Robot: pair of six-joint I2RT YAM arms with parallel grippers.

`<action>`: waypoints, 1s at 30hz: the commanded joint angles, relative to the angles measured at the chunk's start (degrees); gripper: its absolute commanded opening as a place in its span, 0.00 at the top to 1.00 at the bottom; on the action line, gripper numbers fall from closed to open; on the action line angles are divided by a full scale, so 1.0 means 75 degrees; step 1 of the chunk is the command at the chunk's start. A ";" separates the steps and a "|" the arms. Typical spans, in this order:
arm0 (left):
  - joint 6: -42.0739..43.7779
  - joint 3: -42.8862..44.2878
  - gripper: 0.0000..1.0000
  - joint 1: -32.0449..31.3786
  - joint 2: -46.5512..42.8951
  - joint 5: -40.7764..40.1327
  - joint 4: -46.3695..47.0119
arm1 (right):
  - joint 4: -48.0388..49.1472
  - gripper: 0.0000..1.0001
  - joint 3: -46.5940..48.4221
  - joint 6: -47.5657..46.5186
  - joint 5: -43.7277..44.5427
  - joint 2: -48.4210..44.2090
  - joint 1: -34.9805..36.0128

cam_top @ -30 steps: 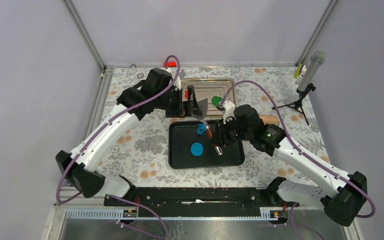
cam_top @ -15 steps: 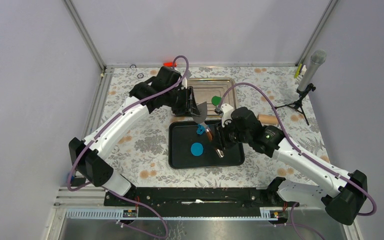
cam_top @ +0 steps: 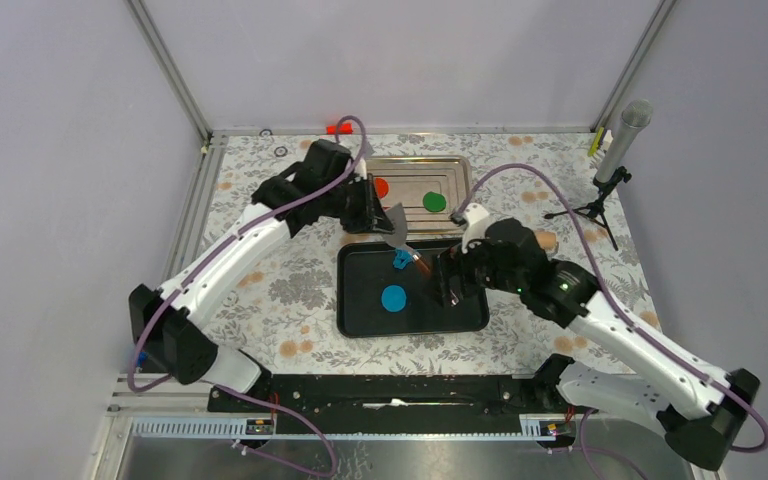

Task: Roll out the dumpling wrappers from the dough
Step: Pick up the spatula from the center of the board.

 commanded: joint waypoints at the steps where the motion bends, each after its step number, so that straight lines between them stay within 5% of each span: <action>1: -0.0999 -0.1235 1.00 0.0623 -0.1651 0.0443 0.2197 | 0.0606 0.00 -0.0019 0.0658 0.0977 -0.1104 0.0072; 6: -0.1156 -0.2472 1.00 0.1112 -0.2894 0.1271 0.3410 | 0.1243 0.00 -0.0324 0.2128 0.1849 -0.2143 0.0048; 13: -0.1787 -0.4228 1.00 0.1182 -0.4029 0.1766 0.5805 | 0.3130 0.00 -0.0831 0.4307 0.0499 -0.2174 -0.0047; 22: -0.2335 -0.4850 1.00 0.1246 -0.4748 0.1248 0.7003 | 0.3933 0.00 -0.1301 0.4994 0.0817 -0.2592 -0.0186; 30: -0.2749 -0.5009 1.00 0.1359 -0.4621 0.1582 0.7756 | 0.5557 0.00 -0.2377 0.6336 -0.0153 -0.2664 -0.0328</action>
